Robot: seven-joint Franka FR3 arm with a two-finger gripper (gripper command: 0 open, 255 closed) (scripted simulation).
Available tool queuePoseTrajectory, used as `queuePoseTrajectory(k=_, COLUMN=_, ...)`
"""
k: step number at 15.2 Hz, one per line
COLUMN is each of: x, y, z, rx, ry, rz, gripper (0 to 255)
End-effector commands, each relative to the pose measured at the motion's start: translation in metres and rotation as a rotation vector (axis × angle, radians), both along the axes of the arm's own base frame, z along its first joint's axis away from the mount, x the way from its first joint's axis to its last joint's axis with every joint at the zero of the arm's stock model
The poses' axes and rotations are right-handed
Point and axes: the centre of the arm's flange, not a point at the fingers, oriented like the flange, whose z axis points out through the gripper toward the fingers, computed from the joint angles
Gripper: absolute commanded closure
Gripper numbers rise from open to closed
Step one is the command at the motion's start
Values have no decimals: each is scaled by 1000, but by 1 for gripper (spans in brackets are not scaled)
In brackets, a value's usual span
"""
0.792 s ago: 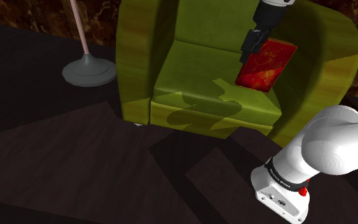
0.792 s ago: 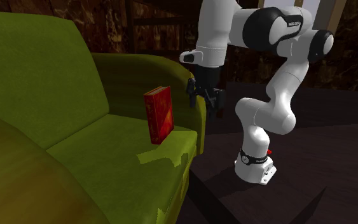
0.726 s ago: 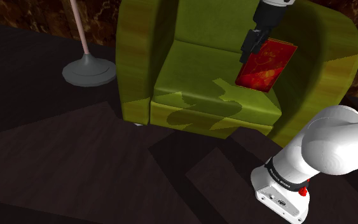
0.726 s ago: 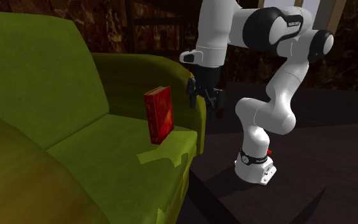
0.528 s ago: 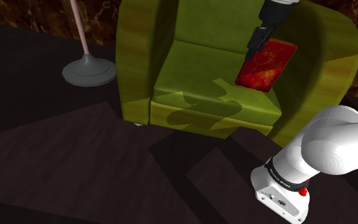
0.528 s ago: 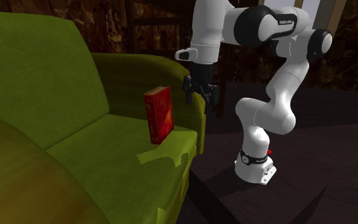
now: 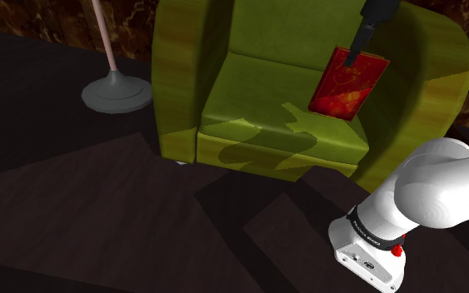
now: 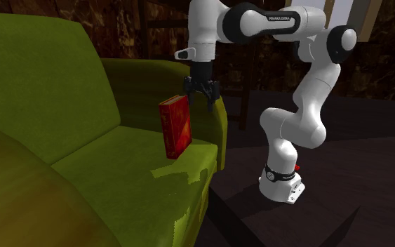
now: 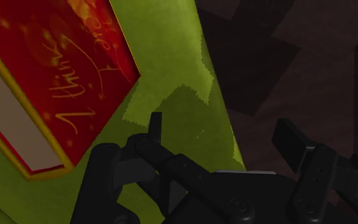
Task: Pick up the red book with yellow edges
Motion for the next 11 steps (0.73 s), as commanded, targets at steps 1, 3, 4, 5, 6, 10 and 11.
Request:
queuePoseTrajectory(k=1, x=3, y=-28, z=0, rx=17, ry=2, rz=39, gripper=0)
queuePoseTrajectory(k=3, x=7, y=-57, z=1, rx=34, ry=3, rz=74, gripper=0)
queuePoseTrajectory(k=4, x=10, y=-72, z=1, rx=43, ry=4, rz=92, gripper=0)
queuePoseTrajectory(k=5, x=12, y=-86, z=2, rx=52, ry=5, rz=109, gripper=0)
queuePoseTrajectory(k=6, x=15, y=-100, z=2, rx=61, ry=6, rz=126, gripper=0)
queuePoseTrajectory(k=10, x=29, y=-157, z=0, rx=96, ry=9, rz=196, gripper=0)
queuePoseTrajectory(k=11, x=33, y=-171, z=0, rx=104, ry=10, rz=213, gripper=0)
